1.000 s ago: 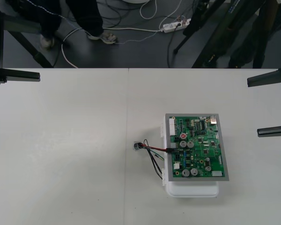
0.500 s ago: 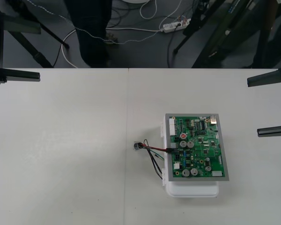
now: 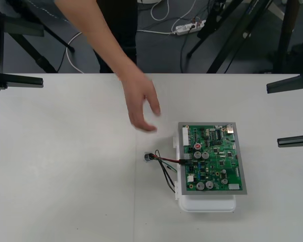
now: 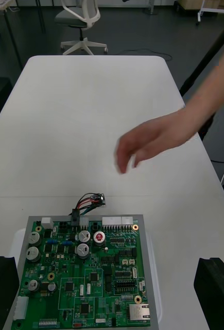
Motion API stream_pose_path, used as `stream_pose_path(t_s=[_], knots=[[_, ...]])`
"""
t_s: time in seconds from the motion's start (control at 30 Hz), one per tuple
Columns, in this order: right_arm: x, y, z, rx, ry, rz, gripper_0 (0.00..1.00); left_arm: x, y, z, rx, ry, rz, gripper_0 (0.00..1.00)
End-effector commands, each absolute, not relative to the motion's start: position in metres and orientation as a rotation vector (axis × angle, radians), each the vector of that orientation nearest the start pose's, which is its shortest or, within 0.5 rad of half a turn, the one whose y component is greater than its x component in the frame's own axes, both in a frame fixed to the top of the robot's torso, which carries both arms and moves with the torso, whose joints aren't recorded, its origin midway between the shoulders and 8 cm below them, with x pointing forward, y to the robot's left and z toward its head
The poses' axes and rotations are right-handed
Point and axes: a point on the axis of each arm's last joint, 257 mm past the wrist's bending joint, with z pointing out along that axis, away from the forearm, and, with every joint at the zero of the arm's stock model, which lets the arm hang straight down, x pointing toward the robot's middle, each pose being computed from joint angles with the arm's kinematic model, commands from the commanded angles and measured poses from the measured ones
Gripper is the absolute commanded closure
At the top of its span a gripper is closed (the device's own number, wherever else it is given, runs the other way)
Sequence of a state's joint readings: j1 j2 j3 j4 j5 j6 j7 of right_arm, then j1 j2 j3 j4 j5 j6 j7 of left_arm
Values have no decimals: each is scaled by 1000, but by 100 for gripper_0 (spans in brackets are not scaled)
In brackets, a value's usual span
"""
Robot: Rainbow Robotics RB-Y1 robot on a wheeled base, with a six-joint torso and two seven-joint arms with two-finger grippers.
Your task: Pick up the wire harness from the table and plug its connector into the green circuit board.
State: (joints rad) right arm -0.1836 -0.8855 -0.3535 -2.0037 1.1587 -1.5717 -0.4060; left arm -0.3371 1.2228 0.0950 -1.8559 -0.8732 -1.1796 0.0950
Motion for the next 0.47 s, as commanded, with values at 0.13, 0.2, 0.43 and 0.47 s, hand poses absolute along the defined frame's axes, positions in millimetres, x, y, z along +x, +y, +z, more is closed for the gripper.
stream_pose_path(t_s=[0.13, 0.2, 0.43, 0.47], knots=[[324, -190, -35, -1649, 1355, 574, 0, 389, 180, 65, 1585, 1027, -310, 13], [324, -190, -35, -1649, 1355, 574, 0, 389, 180, 65, 1585, 1027, -310, 13], [324, -190, -35, -1649, 1355, 574, 0, 389, 180, 65, 1585, 1027, -310, 13], [324, -190, -35, -1649, 1355, 574, 0, 389, 180, 65, 1585, 1027, -310, 12]])
